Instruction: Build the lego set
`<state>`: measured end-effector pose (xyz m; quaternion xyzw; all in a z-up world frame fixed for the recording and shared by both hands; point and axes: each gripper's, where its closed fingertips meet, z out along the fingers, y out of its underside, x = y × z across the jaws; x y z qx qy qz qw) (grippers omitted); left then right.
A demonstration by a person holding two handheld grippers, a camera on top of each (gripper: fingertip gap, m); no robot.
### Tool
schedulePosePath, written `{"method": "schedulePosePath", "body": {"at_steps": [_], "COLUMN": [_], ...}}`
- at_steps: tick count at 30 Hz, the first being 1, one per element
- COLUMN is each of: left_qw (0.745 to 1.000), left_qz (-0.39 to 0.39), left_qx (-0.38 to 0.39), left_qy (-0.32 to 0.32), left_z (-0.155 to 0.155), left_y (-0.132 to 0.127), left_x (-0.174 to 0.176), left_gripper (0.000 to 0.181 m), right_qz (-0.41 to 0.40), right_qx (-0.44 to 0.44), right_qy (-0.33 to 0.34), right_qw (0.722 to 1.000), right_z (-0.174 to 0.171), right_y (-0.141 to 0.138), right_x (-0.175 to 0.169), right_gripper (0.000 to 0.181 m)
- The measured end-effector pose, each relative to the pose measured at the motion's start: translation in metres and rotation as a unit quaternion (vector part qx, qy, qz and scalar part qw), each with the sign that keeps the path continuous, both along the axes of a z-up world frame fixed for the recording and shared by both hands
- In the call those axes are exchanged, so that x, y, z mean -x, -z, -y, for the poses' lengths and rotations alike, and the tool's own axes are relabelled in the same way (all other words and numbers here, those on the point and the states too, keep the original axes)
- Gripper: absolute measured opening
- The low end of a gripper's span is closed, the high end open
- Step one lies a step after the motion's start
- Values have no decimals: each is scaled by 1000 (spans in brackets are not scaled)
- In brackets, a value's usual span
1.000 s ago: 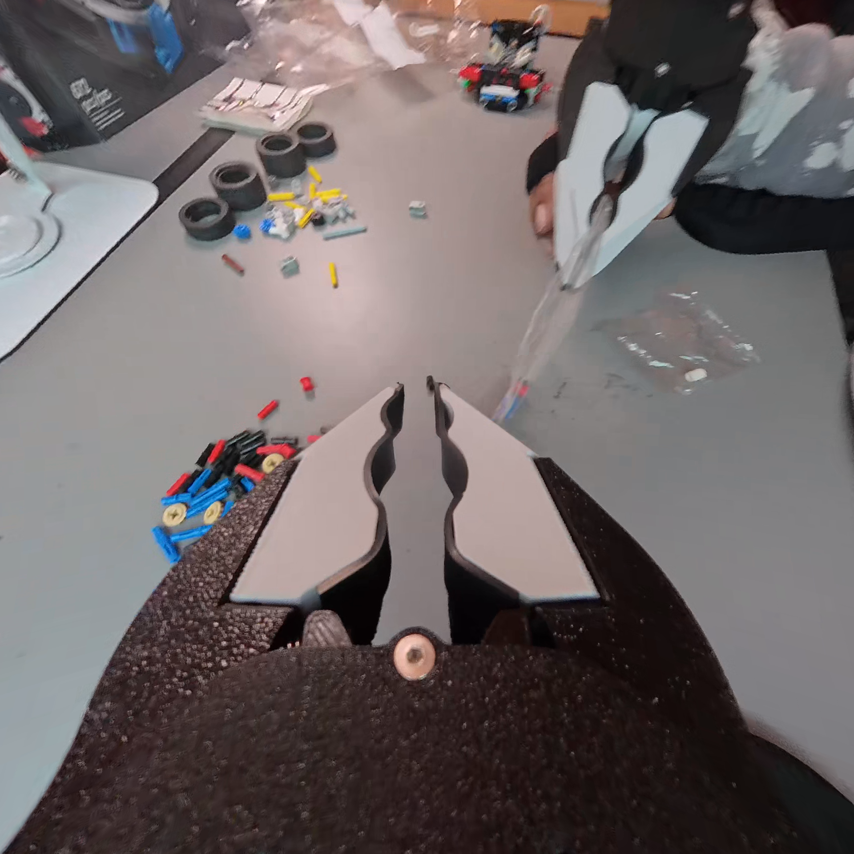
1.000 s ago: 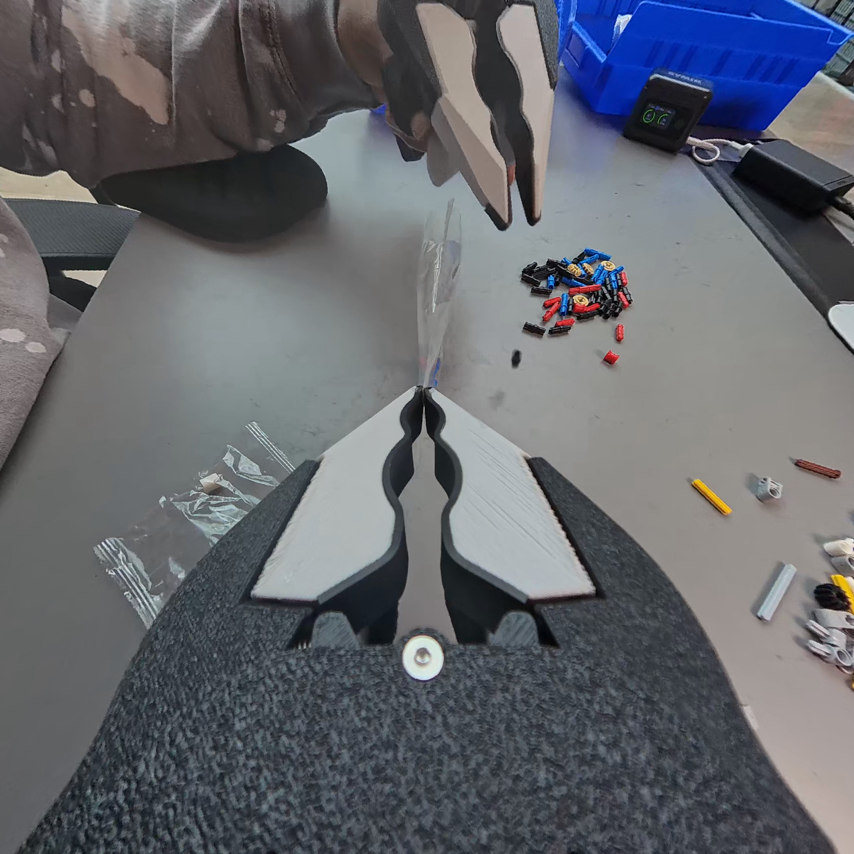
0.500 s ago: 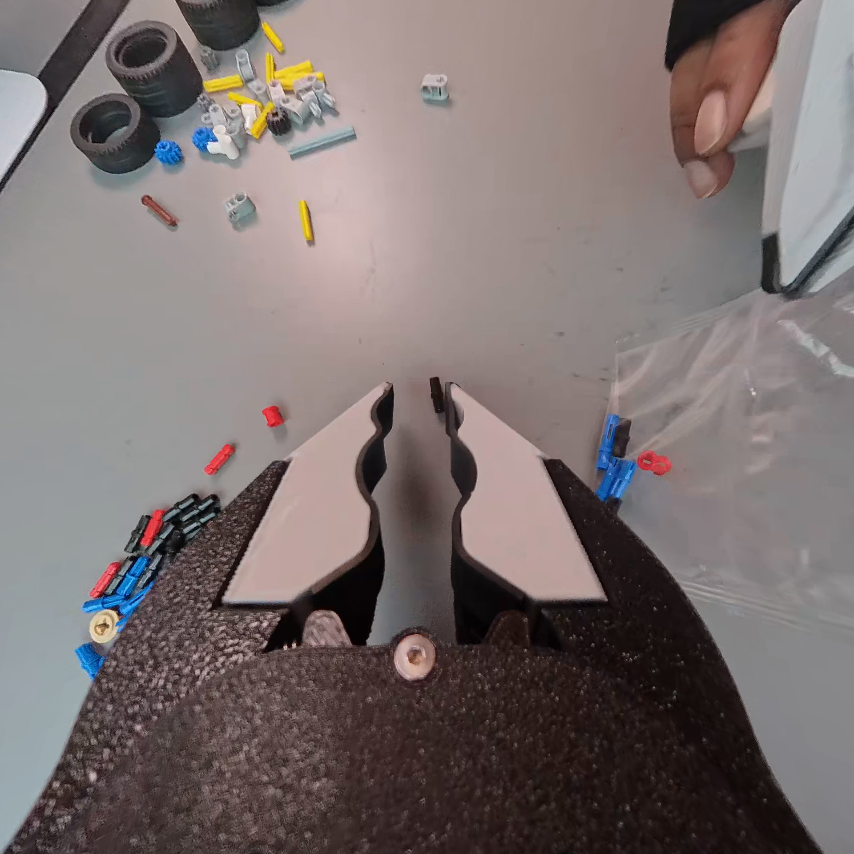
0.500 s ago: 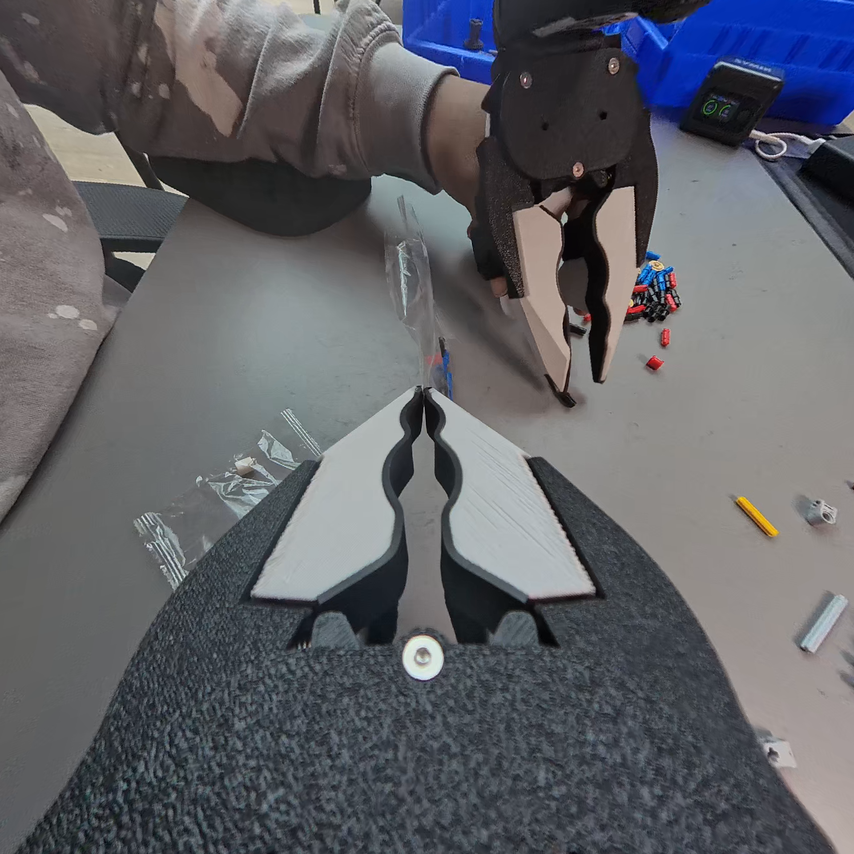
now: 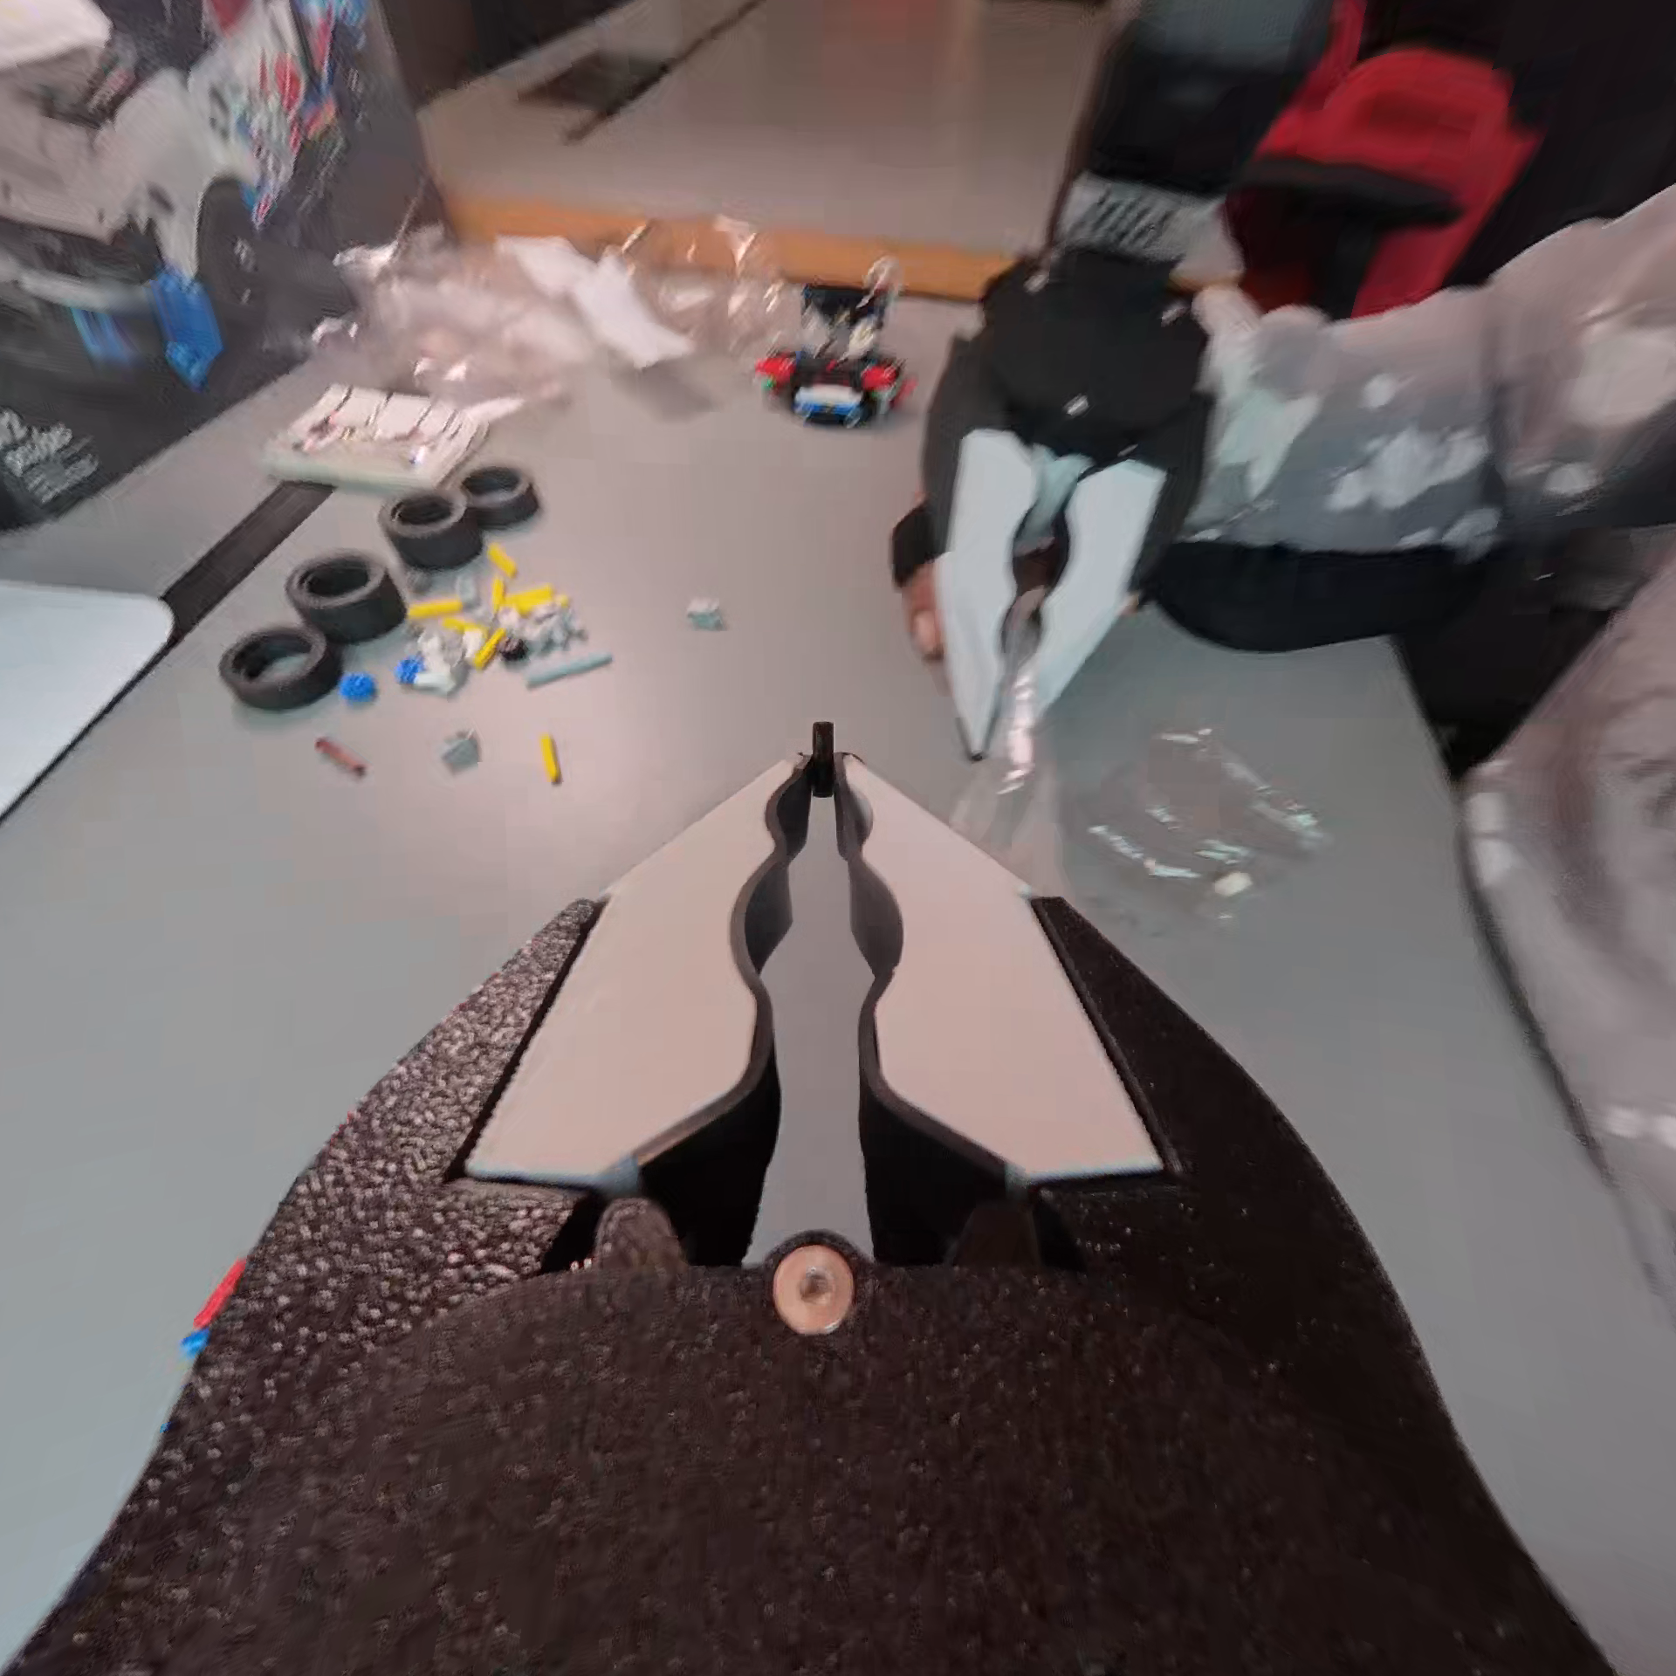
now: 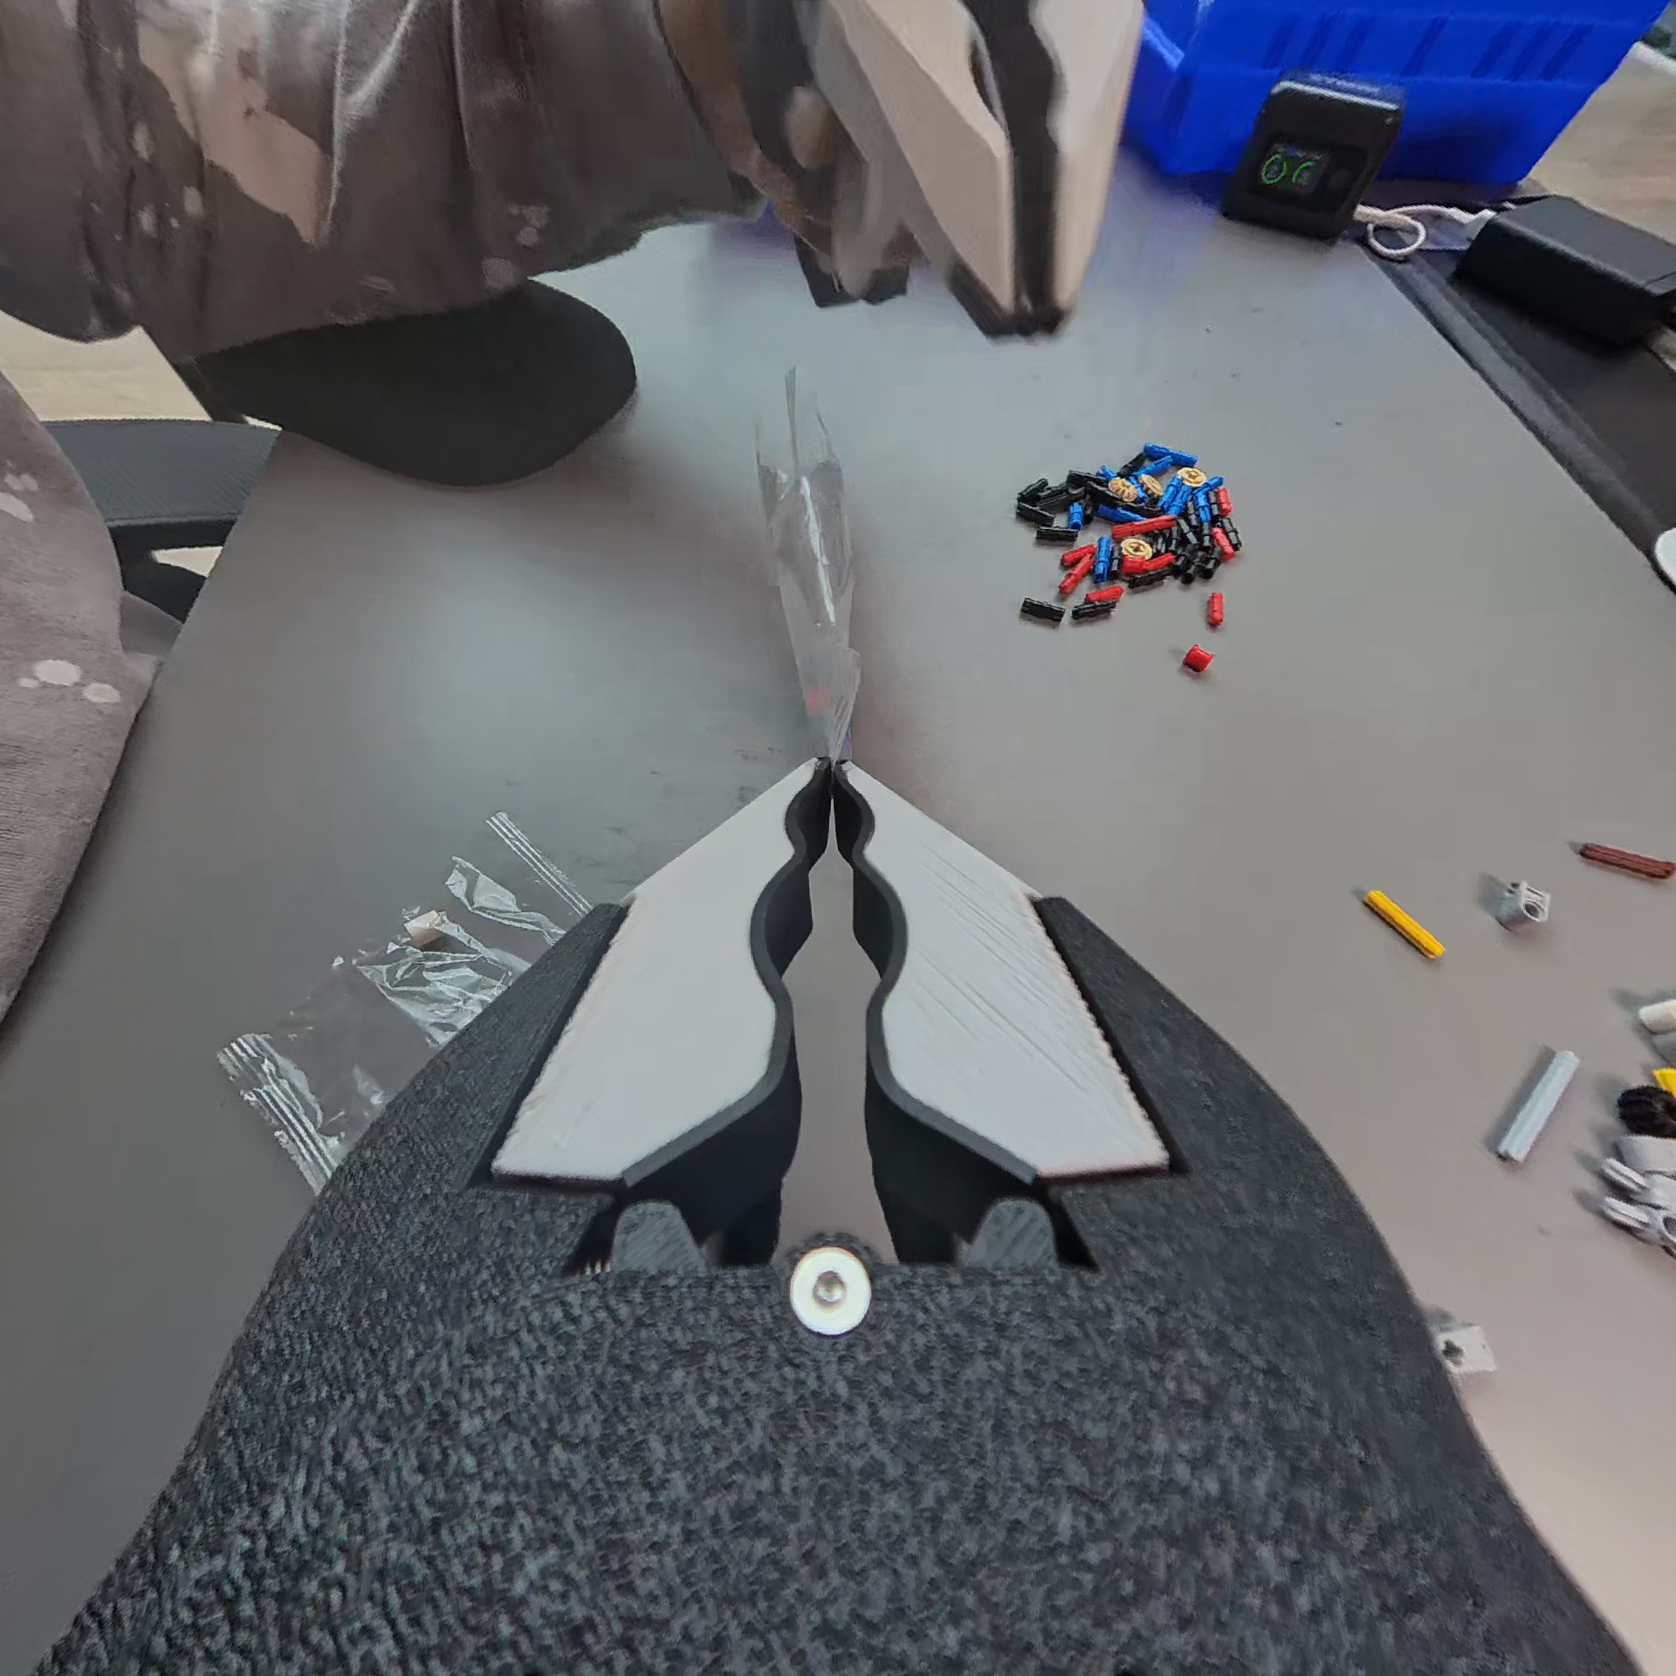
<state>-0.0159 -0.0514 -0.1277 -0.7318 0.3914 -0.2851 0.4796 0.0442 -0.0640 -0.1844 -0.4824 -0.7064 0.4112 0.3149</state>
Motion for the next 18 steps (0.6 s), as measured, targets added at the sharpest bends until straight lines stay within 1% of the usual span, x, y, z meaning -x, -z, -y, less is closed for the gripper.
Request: {"method": "schedulePosePath", "body": {"at_steps": [1,2,3,5,7,11,18], "left_qw": [1000,999,999,996,996,993,990], "left_qz": [8,-4,-29,-80,-88,-109,-125], "left_qx": [-1,-3,-11,-12,-10,10,5], "left_qy": [27,46,45,36,24,43,58], "left_z": [15,27,33,35,30,34,40], "left_y": [-13,-17,-15,-1,7,20,23], "left_x": [-3,-5,-5,-6,-9,-11,-14], "left_gripper": [4,4,4,4,4,4,4], "right_qz": [0,0,-1,-1,-1,0,-1], "right_qx": [9,15,18,18,16,7,9], "right_qy": [4,7,8,6,1,-3,-3], "right_qw": [1000,1000,1000,1000,1000,1000,1000], "right_z": [-2,-3,-4,-3,0,4,4], "right_y": [-1,-1,-1,-1,-1,-1,-1], "right_x": [0,0,1,2,3,4,4], "right_gripper": [0,0,0,0,0,0,0]}}
